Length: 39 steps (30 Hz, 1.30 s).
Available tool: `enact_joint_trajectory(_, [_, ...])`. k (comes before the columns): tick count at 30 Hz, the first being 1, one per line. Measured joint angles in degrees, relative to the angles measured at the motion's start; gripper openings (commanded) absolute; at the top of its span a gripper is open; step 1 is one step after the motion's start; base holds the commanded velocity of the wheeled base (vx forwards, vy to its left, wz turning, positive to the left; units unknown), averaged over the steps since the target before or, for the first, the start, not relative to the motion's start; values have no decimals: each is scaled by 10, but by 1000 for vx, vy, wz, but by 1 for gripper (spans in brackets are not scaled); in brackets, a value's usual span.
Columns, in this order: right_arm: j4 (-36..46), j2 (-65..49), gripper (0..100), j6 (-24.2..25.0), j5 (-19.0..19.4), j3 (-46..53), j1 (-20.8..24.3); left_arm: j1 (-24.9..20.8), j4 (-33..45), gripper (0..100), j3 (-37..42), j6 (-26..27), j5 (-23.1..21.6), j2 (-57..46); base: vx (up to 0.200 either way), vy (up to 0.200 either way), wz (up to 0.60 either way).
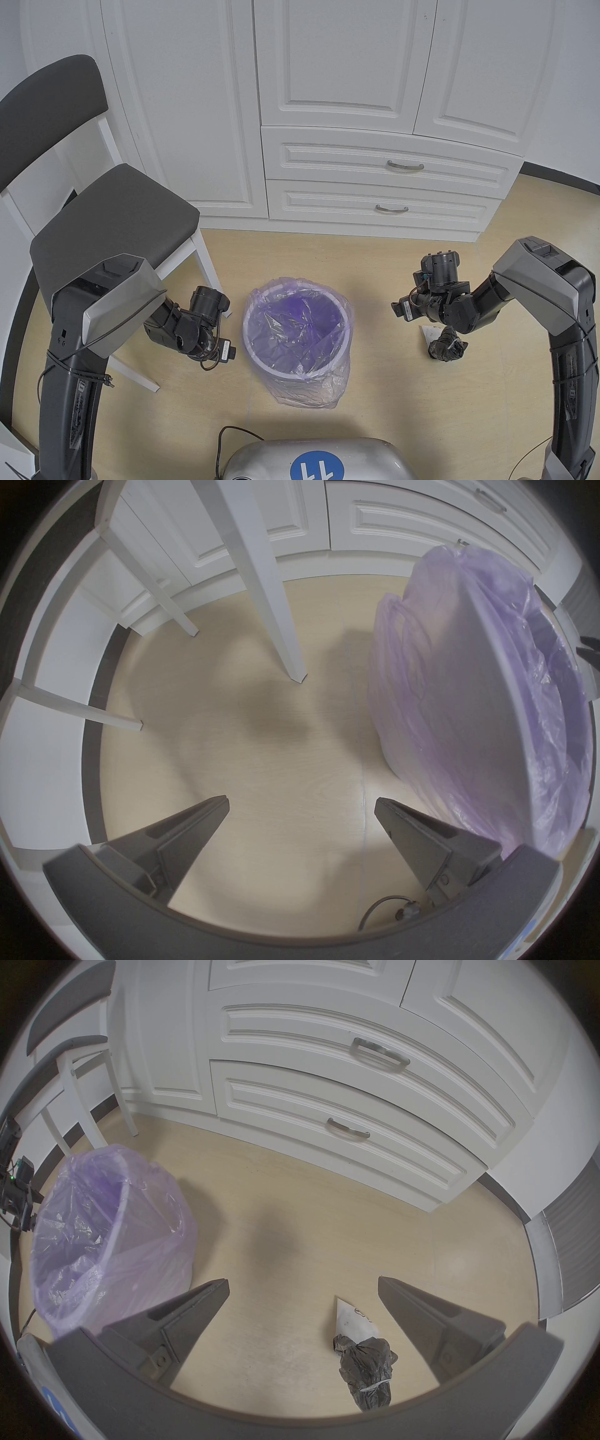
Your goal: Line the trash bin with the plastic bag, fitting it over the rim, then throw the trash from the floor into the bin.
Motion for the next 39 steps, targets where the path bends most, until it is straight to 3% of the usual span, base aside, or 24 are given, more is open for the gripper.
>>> enact_joint_trajectory(12, [-6, -1, 100, 0, 0, 16, -1, 4, -31, 100, 49, 22, 10, -71, 0, 0, 0])
enact_joint_trajectory(22, [-7, -4, 100, 0, 0, 20, 1, -7, -250, 100, 71, 17, 7, -77, 0, 0, 0])
enact_joint_trajectory(34, [-7, -6, 100, 1, 6, 17, -1, -38, -307, 100, -18, -61, 5, 27, 0, 0, 0])
enact_joint_trajectory(39, [-7, -5, 100, 1, 9, 16, -2, -32, -308, 100, -38, -65, 6, 42, 0, 0, 0])
